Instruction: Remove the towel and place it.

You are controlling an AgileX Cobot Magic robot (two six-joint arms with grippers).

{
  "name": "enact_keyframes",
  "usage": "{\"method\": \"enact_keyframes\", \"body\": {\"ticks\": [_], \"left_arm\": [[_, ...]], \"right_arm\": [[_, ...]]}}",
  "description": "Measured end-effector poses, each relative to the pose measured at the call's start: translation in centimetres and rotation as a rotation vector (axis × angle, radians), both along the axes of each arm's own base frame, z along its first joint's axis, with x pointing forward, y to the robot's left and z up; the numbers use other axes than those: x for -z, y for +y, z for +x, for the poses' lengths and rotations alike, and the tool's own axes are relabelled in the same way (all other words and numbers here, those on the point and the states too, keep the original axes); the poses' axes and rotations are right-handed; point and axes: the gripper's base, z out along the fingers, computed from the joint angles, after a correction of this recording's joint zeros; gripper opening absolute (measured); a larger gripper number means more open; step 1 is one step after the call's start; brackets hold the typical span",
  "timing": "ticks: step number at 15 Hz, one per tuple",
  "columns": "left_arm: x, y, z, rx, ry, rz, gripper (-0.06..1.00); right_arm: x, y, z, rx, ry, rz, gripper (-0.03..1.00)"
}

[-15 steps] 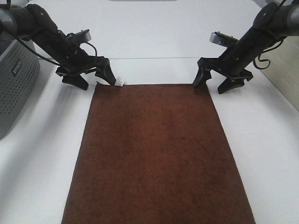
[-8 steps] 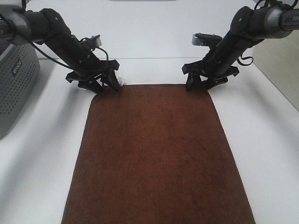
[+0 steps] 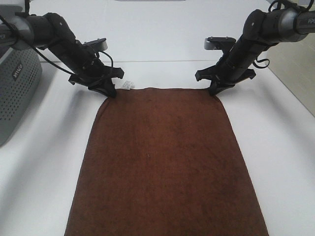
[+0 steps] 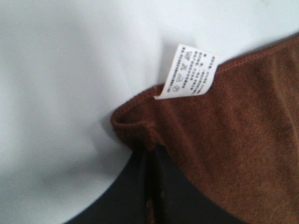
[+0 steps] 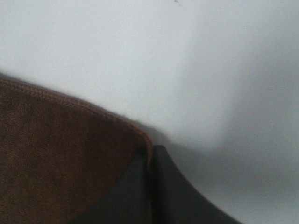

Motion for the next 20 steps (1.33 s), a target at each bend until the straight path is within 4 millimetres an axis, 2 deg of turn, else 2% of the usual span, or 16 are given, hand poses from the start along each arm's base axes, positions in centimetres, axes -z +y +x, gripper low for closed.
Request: {"method": "enact_keyframes", "body": {"ticks": [5, 11, 16, 20], "left_arm": [[-0.3, 0.1, 1.0, -0.008, -0.131, 0.017, 0.00], [-1.5, 0.1, 3.0, -0.074, -0.375, -0.015, 0.00], [-2.5, 0.4, 4.3, -0.097, -0.591, 0.043, 0.00], [-3.1, 0.4, 4.8, -0.141, -0.666, 0.058, 0.00]], "right_arm": [[-0.1, -0.1, 0.9, 0.023, -0.096, -0.003, 0.01], [-4.1, 0.0, 4.3, 0.063, -0.409, 0.003, 0.01], [-5.1, -0.2, 5.4, 0.099, -0.556, 0.008, 0.01], [-5.5, -0.3, 5.9, 0.120, -0.630, 0.013, 0.01]]}}
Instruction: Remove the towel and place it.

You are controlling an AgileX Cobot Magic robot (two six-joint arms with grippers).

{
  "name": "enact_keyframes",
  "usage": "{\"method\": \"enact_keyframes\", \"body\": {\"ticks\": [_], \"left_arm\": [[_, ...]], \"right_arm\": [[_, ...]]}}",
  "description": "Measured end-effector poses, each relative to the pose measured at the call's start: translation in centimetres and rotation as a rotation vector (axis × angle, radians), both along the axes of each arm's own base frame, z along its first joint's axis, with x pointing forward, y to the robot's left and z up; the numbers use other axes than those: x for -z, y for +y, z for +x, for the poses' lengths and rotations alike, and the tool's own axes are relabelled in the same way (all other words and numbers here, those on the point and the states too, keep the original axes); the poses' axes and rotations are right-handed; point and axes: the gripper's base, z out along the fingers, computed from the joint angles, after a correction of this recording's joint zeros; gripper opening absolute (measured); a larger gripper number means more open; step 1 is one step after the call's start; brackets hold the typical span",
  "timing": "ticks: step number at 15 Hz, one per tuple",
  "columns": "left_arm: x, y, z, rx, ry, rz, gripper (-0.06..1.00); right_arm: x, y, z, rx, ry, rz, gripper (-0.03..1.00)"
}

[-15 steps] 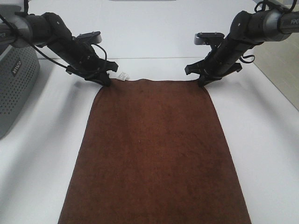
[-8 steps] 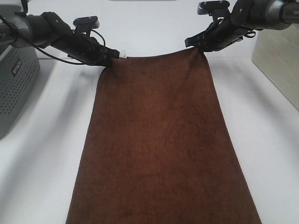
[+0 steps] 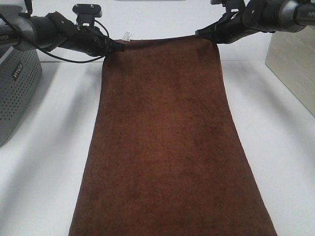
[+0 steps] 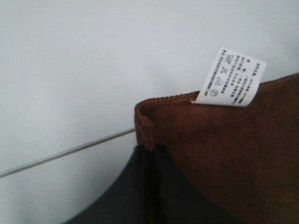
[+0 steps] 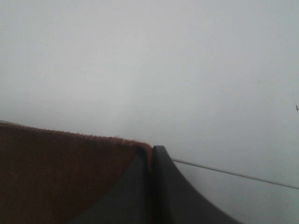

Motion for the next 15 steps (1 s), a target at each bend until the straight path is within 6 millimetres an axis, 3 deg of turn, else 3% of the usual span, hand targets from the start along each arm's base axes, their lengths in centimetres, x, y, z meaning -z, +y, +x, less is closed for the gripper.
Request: {"method": "enact_keyframes", "body": {"ticks": [8, 12, 15], "left_arm": [[-0.6, -1.4, 0.1, 0.009, -0.110, 0.074, 0.00], [-0.2, -1.3, 0.2, 0.006, -0.127, 0.100, 0.00], [1.6, -1.1, 0.4, -0.021, -0.139, 0.115, 0.00]], "right_arm": [[0.3, -0.1, 0.4, 0.011, -0.062, -0.013, 0.01], [3.1, -0.1, 0.8, 0.014, -0.034, -0.020, 0.01], [4.3, 0.0, 1.3, 0.015, -0.030, -0.018, 0.01]]}}
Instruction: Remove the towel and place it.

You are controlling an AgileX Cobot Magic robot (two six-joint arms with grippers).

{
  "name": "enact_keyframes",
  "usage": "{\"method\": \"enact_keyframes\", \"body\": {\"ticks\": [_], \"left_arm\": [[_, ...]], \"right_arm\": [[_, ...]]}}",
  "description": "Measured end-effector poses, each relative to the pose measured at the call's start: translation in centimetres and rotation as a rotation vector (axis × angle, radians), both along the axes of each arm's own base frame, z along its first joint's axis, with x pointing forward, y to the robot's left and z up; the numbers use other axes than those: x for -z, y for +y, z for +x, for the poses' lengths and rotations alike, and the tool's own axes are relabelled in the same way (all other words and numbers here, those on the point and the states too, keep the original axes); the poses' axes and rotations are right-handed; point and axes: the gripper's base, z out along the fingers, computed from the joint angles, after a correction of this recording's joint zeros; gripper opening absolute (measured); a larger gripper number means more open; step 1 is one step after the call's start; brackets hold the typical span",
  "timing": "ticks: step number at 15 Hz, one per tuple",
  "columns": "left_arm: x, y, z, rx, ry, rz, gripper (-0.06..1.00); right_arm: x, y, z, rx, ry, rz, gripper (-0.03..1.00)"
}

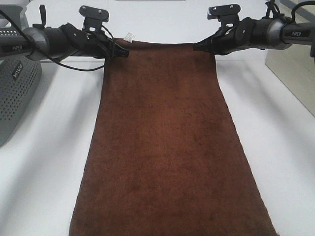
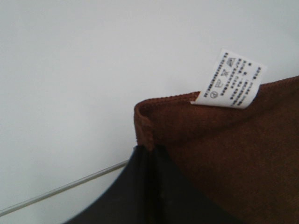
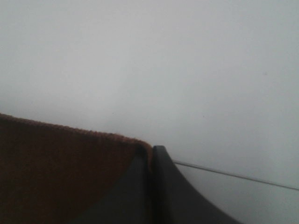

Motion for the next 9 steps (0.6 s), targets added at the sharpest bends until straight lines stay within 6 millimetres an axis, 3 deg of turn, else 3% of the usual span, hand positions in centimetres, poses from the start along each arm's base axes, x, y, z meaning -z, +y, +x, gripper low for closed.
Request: {"method": "enact_keyframes", "body": {"ticks": [4, 9], "left_arm": [[3.0, 0.1, 0.2, -0.014, 0.019, 0.012, 0.00], [4.8, 0.1, 0.9, -0.028, -0.005, 0.014, 0.00]], "right_arm": [[1.8, 0.1, 0.6, -0.001, 0.008, -0.001, 0.01], [3.1, 0.2, 0.9, -0.001, 0.018, -0.002, 0.01]]}}
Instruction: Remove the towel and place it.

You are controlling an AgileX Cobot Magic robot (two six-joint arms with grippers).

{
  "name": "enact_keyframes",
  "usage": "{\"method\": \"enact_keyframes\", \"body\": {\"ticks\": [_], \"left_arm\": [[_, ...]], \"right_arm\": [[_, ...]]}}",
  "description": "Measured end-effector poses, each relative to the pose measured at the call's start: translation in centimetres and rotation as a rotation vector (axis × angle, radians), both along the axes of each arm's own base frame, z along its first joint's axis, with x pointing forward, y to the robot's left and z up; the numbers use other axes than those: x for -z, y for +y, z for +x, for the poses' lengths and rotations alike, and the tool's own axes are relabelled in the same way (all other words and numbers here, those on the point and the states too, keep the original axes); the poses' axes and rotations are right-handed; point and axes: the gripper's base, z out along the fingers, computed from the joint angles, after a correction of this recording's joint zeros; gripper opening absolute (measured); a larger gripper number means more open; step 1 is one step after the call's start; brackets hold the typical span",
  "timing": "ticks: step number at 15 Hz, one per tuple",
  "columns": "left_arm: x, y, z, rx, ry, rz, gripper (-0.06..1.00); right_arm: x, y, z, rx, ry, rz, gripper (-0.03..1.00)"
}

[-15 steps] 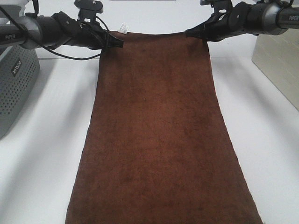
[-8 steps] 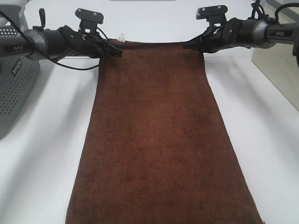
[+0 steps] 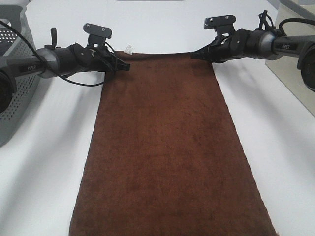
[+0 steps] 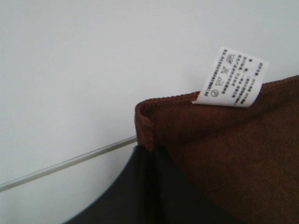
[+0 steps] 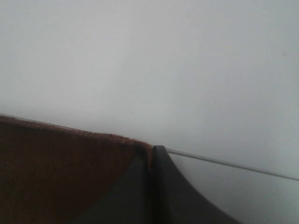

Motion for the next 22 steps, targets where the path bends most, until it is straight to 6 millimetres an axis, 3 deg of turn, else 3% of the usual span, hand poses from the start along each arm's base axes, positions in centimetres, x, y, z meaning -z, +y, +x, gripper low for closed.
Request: {"method": "enact_keyframes", "body": {"ticks": [4, 6, 9, 11, 15, 17, 18, 19, 21, 22], "left_arm": [[-0.1, 0.1, 0.1, -0.012, -0.020, 0.001, 0.05], [-0.1, 0.1, 0.1, -0.015, -0.026, 0.002, 0.20], [-0.5, 0.3, 0.3, -0.041, -0.063, -0.002, 0.50], [-0.7, 0.5, 0.4, -0.071, -0.084, -0.031, 0.60], [-0.9, 0.6, 0.5, -0.092, -0.102, -0.052, 0.62], [-2.5, 0.3, 0.5, -0.070, -0.091, -0.064, 0.62], [-6.7, -0.1, 0.4, -0.022, -0.099, -0.076, 0.62], [-9.1, -0.2, 0.2, 0.005, -0.092, -0.092, 0.65], [-13.2, -0.4, -0.9, 0.075, -0.018, -0.134, 0.74], [-14.0, -0.4, -1.2, 0.095, 0.015, -0.141, 0.79]], "right_arm": [[0.1, 0.0, 0.0, 0.007, 0.002, 0.013, 0.07], [0.3, 0.0, 0.0, 0.012, 0.006, 0.021, 0.27], [1.4, 0.0, -0.1, 0.047, 0.029, 0.062, 0.56], [1.5, -0.1, 0.0, 0.054, 0.031, 0.067, 0.60], [1.0, -1.0, 0.0, 0.071, 0.064, 0.079, 0.61], [-1.4, -1.0, -0.4, 0.050, 0.111, 0.082, 0.61], [-5.9, -0.8, -1.2, 0.013, 0.166, 0.086, 0.61], [-8.8, -0.7, -1.9, -0.006, 0.179, 0.088, 0.61], [-13.6, -0.7, -3.6, -0.048, 0.235, 0.086, 0.61], [-14.9, -0.7, -4.2, -0.059, 0.249, 0.084, 0.61]]}}
